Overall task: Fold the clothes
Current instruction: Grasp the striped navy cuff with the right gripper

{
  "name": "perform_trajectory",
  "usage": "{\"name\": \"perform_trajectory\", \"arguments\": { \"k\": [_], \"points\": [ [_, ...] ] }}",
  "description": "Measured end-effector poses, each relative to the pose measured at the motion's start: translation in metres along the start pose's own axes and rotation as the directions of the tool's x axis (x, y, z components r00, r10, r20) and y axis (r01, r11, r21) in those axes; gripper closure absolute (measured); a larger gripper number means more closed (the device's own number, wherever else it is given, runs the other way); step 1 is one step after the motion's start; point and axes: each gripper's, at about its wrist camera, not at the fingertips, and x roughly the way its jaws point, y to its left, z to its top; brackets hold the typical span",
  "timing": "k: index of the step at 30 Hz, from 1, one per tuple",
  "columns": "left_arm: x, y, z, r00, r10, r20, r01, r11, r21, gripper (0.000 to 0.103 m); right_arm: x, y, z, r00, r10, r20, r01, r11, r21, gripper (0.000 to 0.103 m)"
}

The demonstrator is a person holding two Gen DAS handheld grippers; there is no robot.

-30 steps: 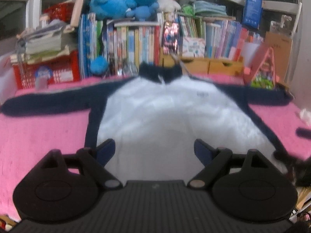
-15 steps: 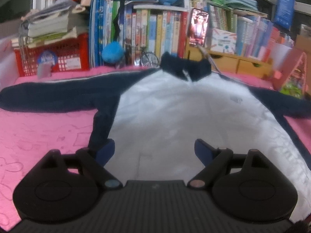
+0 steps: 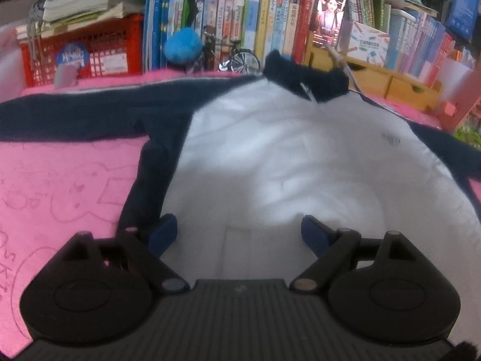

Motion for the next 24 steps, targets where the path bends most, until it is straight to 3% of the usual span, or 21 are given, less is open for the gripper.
{"name": "perform_trajectory", "arguments": {
  "k": [4, 7, 12, 14, 15, 16, 17, 21, 24],
  "points": [
    [0.007, -0.012, -0.006, 1.000, 0.020, -0.008, -0.019, 0.996, 0.082, 0.000, 0.025, -0.003, 0.004, 0.999, -0.049, -0.009, 0.049, 0.999, 0.009, 0.031],
    [0.008, -0.013, -0.006, 1.000, 0.018, -0.006, -0.018, 0.996, 0.083, 0.000, 0.040, -0.007, 0.006, 0.998, -0.064, 0.001, 0.064, 0.998, 0.028, 0.026],
    [0.009, -0.013, -0.007, 1.000, 0.017, -0.005, -0.017, 0.996, 0.082, 0.000, 0.056, 0.000, 0.009, 0.998, -0.064, 0.013, 0.065, 0.997, -0.039, 0.020],
    [0.009, -0.012, -0.007, 1.000, 0.016, -0.004, -0.015, 0.997, 0.081, 0.000, 0.057, 0.000, 0.011, 1.000, -0.027, 0.014, 0.028, 0.999, -0.023, 0.029],
    [0.009, -0.012, -0.007, 1.000, 0.016, -0.004, -0.016, 0.997, 0.081, 0.000, 0.056, -0.001, 0.011, 1.000, -0.017, 0.019, 0.017, 1.000, -0.016, 0.043],
    [0.009, -0.012, -0.007, 1.000, 0.016, -0.005, -0.016, 0.997, 0.082, 0.000, 0.052, 0.001, 0.011, 0.999, -0.024, 0.034, 0.025, 1.000, -0.017, 0.065],
    [0.009, -0.012, -0.007, 1.000, 0.017, -0.004, -0.016, 0.996, 0.082, 0.000, 0.048, 0.002, 0.011, 0.998, -0.031, 0.049, 0.032, 0.999, -0.017, 0.074],
    [0.009, -0.012, -0.007, 1.000, 0.018, -0.004, -0.018, 0.996, 0.083, 0.000, 0.027, 0.009, 0.011, 0.991, -0.052, 0.120, 0.056, 0.998, -0.032, 0.078],
    [0.009, -0.012, -0.007, 1.000, 0.017, -0.003, -0.017, 0.996, 0.084, 0.000, -0.016, 0.039, 0.008, 0.972, 0.030, 0.234, 0.007, 0.988, -0.155, 0.079]
  ]
}}
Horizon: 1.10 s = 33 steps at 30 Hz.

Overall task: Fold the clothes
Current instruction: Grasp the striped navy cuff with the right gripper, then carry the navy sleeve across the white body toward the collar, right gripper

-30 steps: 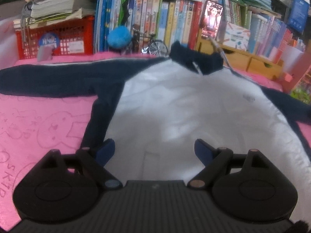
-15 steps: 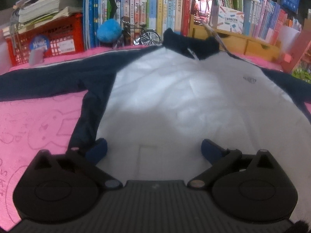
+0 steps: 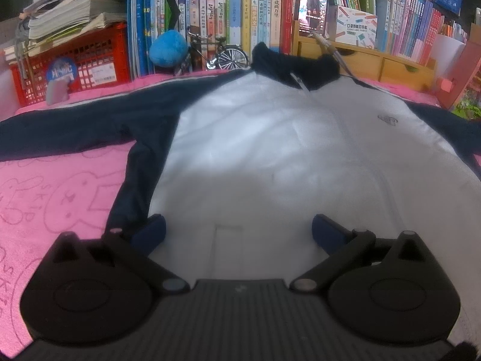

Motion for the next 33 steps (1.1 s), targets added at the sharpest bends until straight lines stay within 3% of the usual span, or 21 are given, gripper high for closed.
{"name": "perform_trajectory", "arguments": {
  "k": [3, 6, 8, 11, 13, 16, 19, 22, 25, 30, 33],
  "points": [
    [0.000, 0.000, 0.000, 1.000, -0.001, 0.000, 0.001, 1.000, 0.000, 0.000, -0.048, 0.044, 0.012, 0.987, 0.134, 0.085, -0.124, 0.985, -0.122, 0.079],
    [0.000, 0.001, -0.001, 1.000, -0.001, 0.001, 0.001, 1.000, 0.001, 0.000, -0.098, 0.102, 0.017, 0.938, 0.332, 0.103, -0.298, 0.920, -0.253, 0.079],
    [0.001, 0.000, -0.001, 1.000, -0.001, 0.001, 0.001, 1.000, 0.001, 0.000, -0.129, 0.149, 0.008, 0.880, 0.472, 0.055, -0.428, 0.838, -0.340, 0.079],
    [0.001, 0.000, -0.001, 1.000, -0.001, 0.002, 0.001, 1.000, 0.000, 0.000, -0.167, 0.216, -0.013, 0.776, 0.629, -0.053, -0.584, 0.683, -0.438, 0.079],
    [0.000, 0.000, -0.001, 1.000, 0.001, 0.003, -0.001, 1.000, 0.000, 0.000, -0.181, 0.261, -0.037, 0.705, 0.690, -0.162, -0.670, 0.573, -0.473, 0.080],
    [0.000, 0.000, -0.002, 1.000, 0.004, 0.005, -0.004, 1.000, -0.001, 0.000, -0.190, 0.319, -0.079, 0.636, 0.697, -0.331, -0.747, 0.449, -0.490, 0.080],
    [0.000, 0.000, -0.003, 1.000, 0.001, 0.007, -0.001, 1.000, -0.004, 0.000, -0.190, 0.358, -0.128, 0.613, 0.635, -0.470, -0.772, 0.357, -0.526, 0.079],
    [-0.001, 0.001, -0.003, 1.000, -0.005, 0.009, 0.005, 1.000, -0.009, 0.000, -0.191, 0.379, -0.168, 0.619, 0.566, -0.544, -0.764, 0.274, -0.584, 0.074],
    [-0.001, 0.002, -0.002, 1.000, -0.007, 0.010, 0.007, 1.000, -0.011, 0.000, -0.203, 0.380, -0.190, 0.619, 0.545, -0.566, -0.754, 0.208, -0.623, 0.040],
    [-0.002, 0.003, -0.002, 1.000, -0.012, 0.013, 0.012, 1.000, -0.016, 0.000, -0.227, 0.358, -0.179, 0.571, 0.578, -0.583, -0.782, 0.166, -0.600, 0.030],
    [-0.002, 0.003, -0.003, 1.000, -0.014, 0.014, 0.014, 1.000, -0.020, 0.000, -0.227, 0.348, -0.169, 0.553, 0.595, -0.583, -0.799, 0.179, -0.574, 0.023]
  ]
}}
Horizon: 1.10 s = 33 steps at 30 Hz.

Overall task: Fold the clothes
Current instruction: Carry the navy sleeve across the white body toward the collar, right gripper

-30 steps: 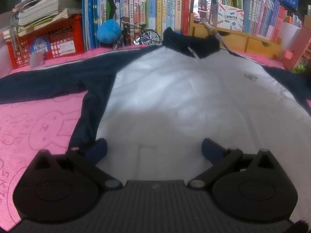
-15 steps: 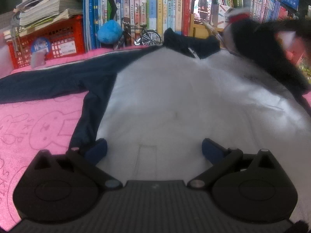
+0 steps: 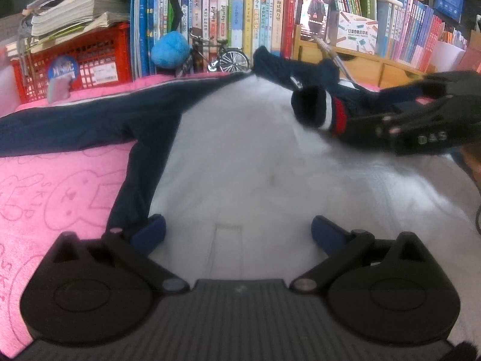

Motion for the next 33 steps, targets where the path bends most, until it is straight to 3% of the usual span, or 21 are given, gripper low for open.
{"name": "perform_trajectory", "arguments": {
  "k": [6, 8, 9, 13, 21, 28, 32, 33],
  "points": [
    [0.000, 0.000, 0.000, 1.000, 0.000, 0.001, 0.000, 1.000, -0.001, 0.000, 0.019, -0.012, -0.004, 0.998, 0.003, -0.058, 0.001, 0.998, 0.067, 0.024],
    [0.000, 0.000, 0.000, 1.000, -0.002, 0.002, 0.002, 1.000, -0.002, 0.000, 0.035, -0.013, -0.003, 0.994, 0.022, -0.105, -0.011, 0.994, 0.107, 0.046],
    [0.000, 0.001, 0.000, 1.000, -0.002, 0.002, 0.002, 1.000, -0.002, 0.000, 0.042, -0.013, -0.002, 0.992, 0.033, -0.120, -0.018, 0.992, 0.122, 0.063],
    [0.000, 0.000, -0.001, 1.000, -0.003, 0.003, 0.003, 1.000, -0.004, 0.000, 0.052, -0.002, 0.021, 0.996, 0.016, -0.093, -0.007, 0.996, 0.094, 0.073],
    [-0.001, 0.000, -0.001, 1.000, -0.008, 0.005, 0.008, 1.000, -0.011, 0.000, 0.096, 0.039, 0.082, 0.994, 0.090, -0.059, -0.087, 0.995, 0.058, 0.074],
    [-0.001, -0.001, 0.000, 1.000, -0.002, 0.002, 0.002, 1.000, -0.001, 0.000, 0.135, 0.062, 0.082, 0.987, 0.139, -0.085, -0.137, 0.990, 0.027, 0.073],
    [-0.001, -0.001, 0.000, 1.000, 0.001, 0.000, -0.001, 1.000, 0.002, 0.000, 0.130, 0.046, 0.081, 0.980, 0.189, -0.067, -0.180, 0.976, 0.119, 0.067],
    [0.000, -0.002, 0.000, 1.000, 0.002, -0.001, -0.002, 1.000, 0.003, 0.000, 0.123, 0.040, 0.081, 0.979, 0.197, -0.058, -0.188, 0.973, 0.135, 0.062]
  ]
}}
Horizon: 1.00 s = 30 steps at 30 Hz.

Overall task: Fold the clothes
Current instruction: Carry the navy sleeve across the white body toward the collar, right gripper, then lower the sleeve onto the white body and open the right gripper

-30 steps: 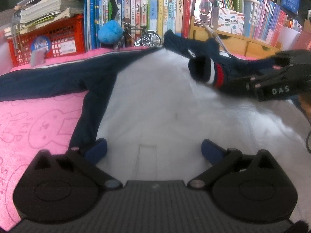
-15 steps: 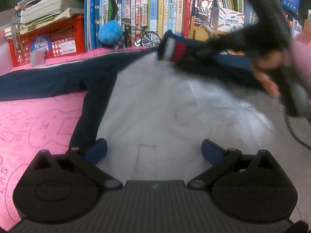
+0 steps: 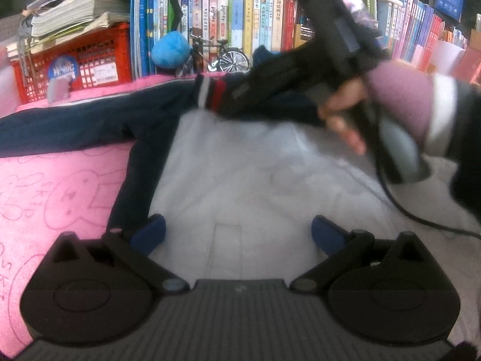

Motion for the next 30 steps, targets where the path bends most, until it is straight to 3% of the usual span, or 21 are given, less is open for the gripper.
{"name": "perform_trajectory", "arguments": {
  "k": [4, 6, 11, 14, 17, 20, 24, 30],
  "points": [
    [0.000, 0.001, 0.001, 1.000, 0.001, -0.001, -0.001, 1.000, 0.002, 0.000, -0.049, -0.017, -0.007, 0.999, -0.006, 0.053, 0.005, 1.000, 0.017, 0.036],
    [-0.001, 0.004, 0.001, 1.000, -0.013, 0.005, 0.013, 1.000, -0.013, 0.000, -0.080, -0.026, -0.015, 0.996, -0.029, 0.082, 0.028, 0.999, 0.023, 0.029],
    [-0.009, 0.023, 0.009, 0.998, -0.060, 0.007, 0.061, 0.991, -0.115, 0.000, -0.160, -0.050, -0.059, 0.968, -0.216, 0.126, 0.219, 0.975, -0.015, 0.017],
    [-0.022, 0.030, 0.031, 0.999, -0.030, 0.034, 0.034, 0.992, -0.123, 0.000, -0.197, -0.074, -0.095, 0.927, -0.357, 0.113, 0.359, 0.933, 0.001, 0.011],
    [-0.031, 0.030, 0.063, 0.995, -0.005, 0.103, 0.014, 0.996, -0.087, 0.000, -0.218, -0.100, -0.132, 0.859, -0.509, 0.056, 0.507, 0.861, 0.036, 0.011],
    [-0.013, 0.020, 0.099, 0.982, 0.006, 0.187, -0.003, 1.000, -0.019, 0.000, -0.219, -0.121, -0.160, 0.809, -0.588, 0.001, 0.587, 0.807, 0.071, 0.011],
    [0.044, 0.014, 0.123, 0.968, 0.147, 0.202, -0.141, 0.989, -0.044, 0.000, -0.218, -0.130, -0.175, 0.808, -0.589, 0.001, 0.586, 0.804, 0.103, 0.011],
    [0.113, 0.019, 0.133, 0.955, 0.284, 0.090, -0.279, 0.958, -0.062, 0.000, -0.182, -0.131, -0.161, 0.826, -0.563, 0.005, 0.562, 0.825, 0.058, 0.011]
  ]
}}
